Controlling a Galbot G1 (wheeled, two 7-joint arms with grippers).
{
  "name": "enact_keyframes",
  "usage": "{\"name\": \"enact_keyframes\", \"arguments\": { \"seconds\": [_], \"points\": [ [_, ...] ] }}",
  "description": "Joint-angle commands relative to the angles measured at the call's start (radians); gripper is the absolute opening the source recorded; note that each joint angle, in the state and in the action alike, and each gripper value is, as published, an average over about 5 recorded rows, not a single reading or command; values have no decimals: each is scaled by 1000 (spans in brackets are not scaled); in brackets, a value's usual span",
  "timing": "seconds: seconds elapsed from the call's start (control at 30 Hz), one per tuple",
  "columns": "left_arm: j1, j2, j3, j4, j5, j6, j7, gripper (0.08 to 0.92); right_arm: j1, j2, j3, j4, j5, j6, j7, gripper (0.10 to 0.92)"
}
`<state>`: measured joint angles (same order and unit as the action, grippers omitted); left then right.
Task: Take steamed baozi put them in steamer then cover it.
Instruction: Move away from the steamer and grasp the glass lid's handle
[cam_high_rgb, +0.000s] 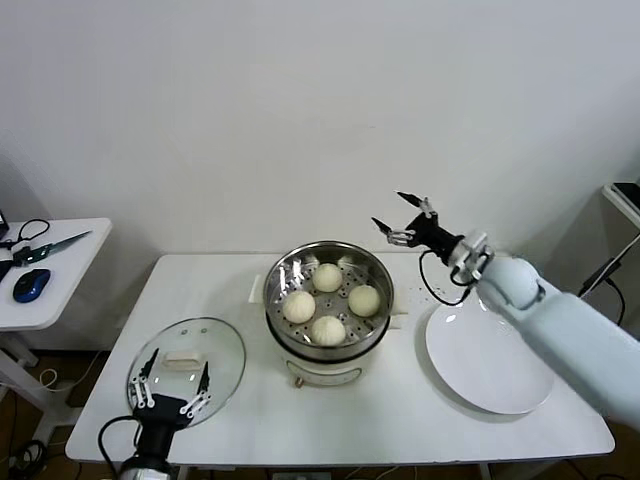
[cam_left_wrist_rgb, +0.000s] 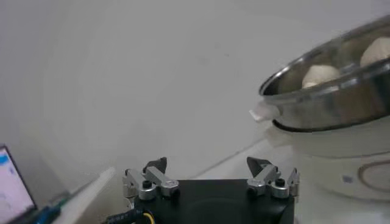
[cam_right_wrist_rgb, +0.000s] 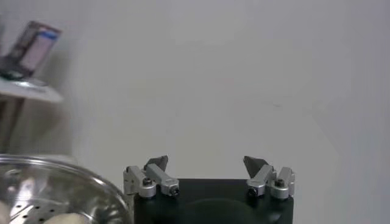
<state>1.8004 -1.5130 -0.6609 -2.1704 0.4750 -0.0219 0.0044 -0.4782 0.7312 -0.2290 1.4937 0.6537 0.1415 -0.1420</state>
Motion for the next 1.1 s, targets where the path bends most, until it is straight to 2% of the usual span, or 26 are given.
{"name": "enact_keyframes", "arguments": {
  "seconds": [0.03, 0.17, 0.33, 0.63, 1.1],
  "points": [
    [-4, 12, -17, 21, 675, 38, 9, 823, -583, 58, 548, 187, -88, -54, 145, 823],
    [-20, 26, -4, 65, 933, 49, 12, 823, -668, 89, 618, 216, -100, -84, 128, 823],
    [-102, 25, 11, 191, 1114, 49, -50, 823, -742, 119, 680, 236, -117, -106, 87, 823],
    [-247, 9, -8, 414, 1174, 60, -147, 823, -833, 159, 761, 232, -141, -92, 53, 823],
    [-407, 10, -28, 583, 1177, 85, -180, 823, -852, 184, 789, 204, -163, -77, 40, 823]
  ]
}}
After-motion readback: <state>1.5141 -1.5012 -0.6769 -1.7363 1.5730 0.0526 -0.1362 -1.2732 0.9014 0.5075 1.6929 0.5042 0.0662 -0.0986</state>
